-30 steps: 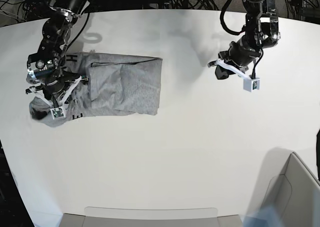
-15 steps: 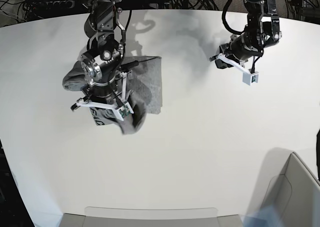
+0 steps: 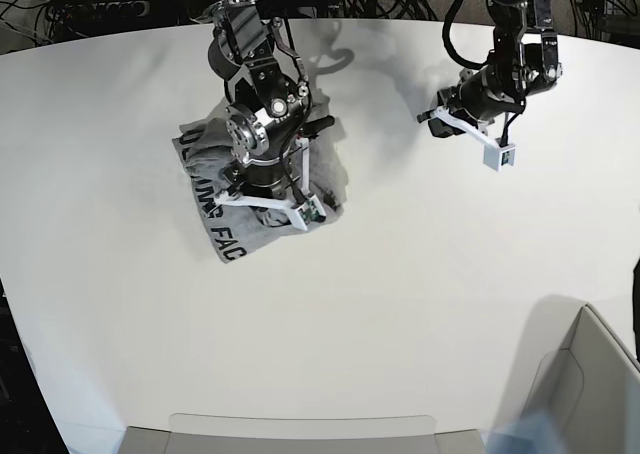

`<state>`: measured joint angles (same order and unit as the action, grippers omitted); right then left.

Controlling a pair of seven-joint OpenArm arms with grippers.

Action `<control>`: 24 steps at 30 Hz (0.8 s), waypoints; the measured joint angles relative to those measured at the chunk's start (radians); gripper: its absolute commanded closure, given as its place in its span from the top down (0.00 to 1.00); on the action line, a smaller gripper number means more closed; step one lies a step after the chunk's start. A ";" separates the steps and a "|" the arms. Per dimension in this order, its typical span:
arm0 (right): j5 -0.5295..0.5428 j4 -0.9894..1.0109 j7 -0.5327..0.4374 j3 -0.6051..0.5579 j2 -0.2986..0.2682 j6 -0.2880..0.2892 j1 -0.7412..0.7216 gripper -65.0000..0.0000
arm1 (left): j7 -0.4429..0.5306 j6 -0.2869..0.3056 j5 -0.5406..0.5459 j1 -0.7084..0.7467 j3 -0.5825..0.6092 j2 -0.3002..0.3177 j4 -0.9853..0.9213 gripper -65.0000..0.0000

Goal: Fold the T-shirt properly
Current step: 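Press the folded grey shirt bundle flat with the right gripper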

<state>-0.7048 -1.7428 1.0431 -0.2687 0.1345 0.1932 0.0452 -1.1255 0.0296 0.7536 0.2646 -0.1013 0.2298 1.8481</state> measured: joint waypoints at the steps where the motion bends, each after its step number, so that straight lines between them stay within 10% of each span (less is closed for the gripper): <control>1: 0.002 0.013 0.000 -0.010 0.000 -0.001 -0.001 0.04 | 0.000 0.000 0.000 -0.001 0.000 0.000 0.000 0.00; 7: -0.001 0.015 -0.003 -0.017 0.001 -0.007 0.034 0.40 | 0.000 0.000 0.000 -0.001 0.000 0.000 0.000 0.00; 24: 0.018 -0.133 -0.004 -0.243 0.005 -0.006 0.032 0.41 | 0.003 0.000 0.000 -0.004 0.000 -0.008 -0.097 0.00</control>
<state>-0.6865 -1.8755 1.0393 -0.5121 0.1390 0.1867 0.0772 -1.1221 0.0296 0.7536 0.2607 -0.1009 0.2214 1.7508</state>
